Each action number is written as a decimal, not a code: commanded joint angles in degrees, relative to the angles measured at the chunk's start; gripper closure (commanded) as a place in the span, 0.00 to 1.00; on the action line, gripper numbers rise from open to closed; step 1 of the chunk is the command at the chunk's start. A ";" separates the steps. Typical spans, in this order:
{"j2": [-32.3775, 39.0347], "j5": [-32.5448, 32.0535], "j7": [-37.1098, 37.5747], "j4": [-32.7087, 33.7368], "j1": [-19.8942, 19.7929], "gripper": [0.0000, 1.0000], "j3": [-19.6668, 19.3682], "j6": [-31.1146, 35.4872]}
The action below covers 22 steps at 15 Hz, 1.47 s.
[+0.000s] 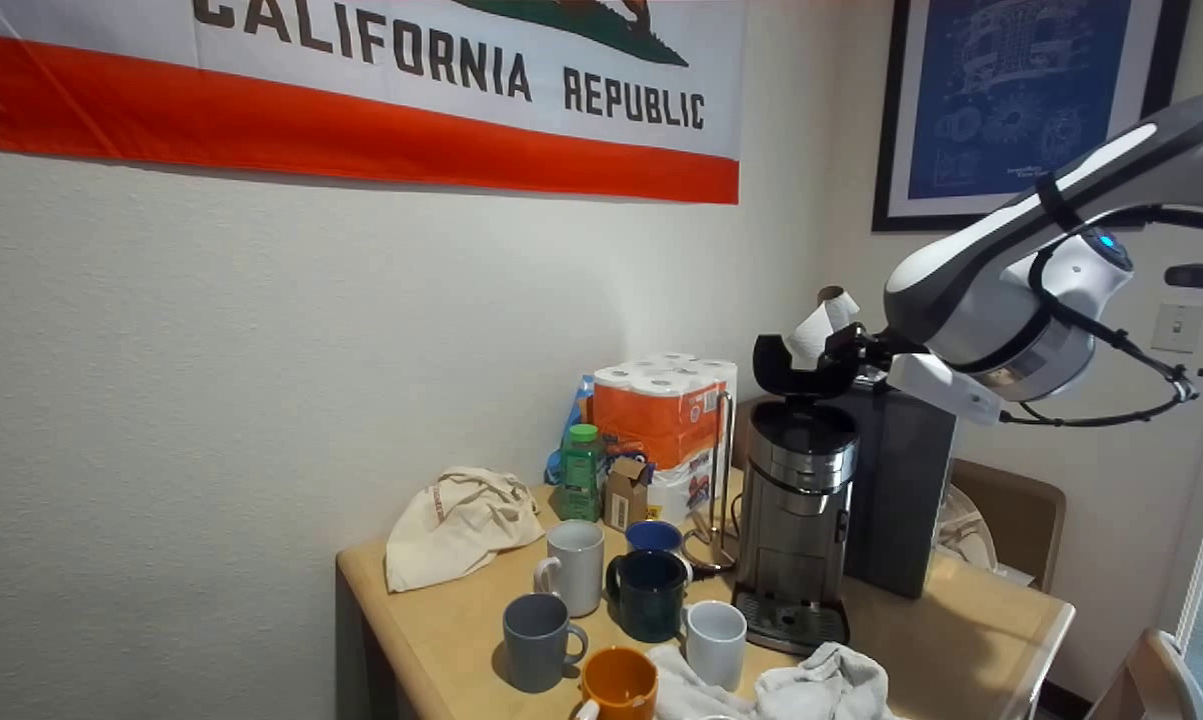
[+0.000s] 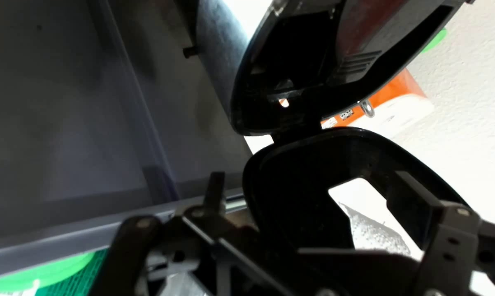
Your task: Open the silver coffeemaker
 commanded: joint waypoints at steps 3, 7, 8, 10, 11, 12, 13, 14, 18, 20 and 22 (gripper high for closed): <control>-5.01 -8.49 4.34 -3.73 -2.17 0.00 1.66 -7.55; -8.28 -10.79 2.83 -3.70 -1.67 0.00 0.92 -16.15; -9.31 -11.72 3.17 -3.60 -1.81 0.00 0.88 -18.79; -11.06 -13.97 4.19 -3.27 -2.28 0.00 0.91 -23.84; -11.90 -15.25 4.71 -3.07 -2.58 0.00 0.98 -26.13; -12.68 -17.08 5.53 -2.91 -3.17 0.00 1.24 -28.42; -13.49 -18.67 6.06 -2.60 -3.55 0.00 1.31 -31.04; -14.21 -20.82 7.30 -2.31 -4.10 0.00 1.55 -33.40; -16.91 -27.37 10.05 -0.13 -3.46 0.00 0.31 -44.87; -17.72 -29.45 10.54 1.07 -3.47 0.00 0.43 -50.01; -18.24 -31.36 10.72 2.24 -3.75 0.00 0.70 -54.09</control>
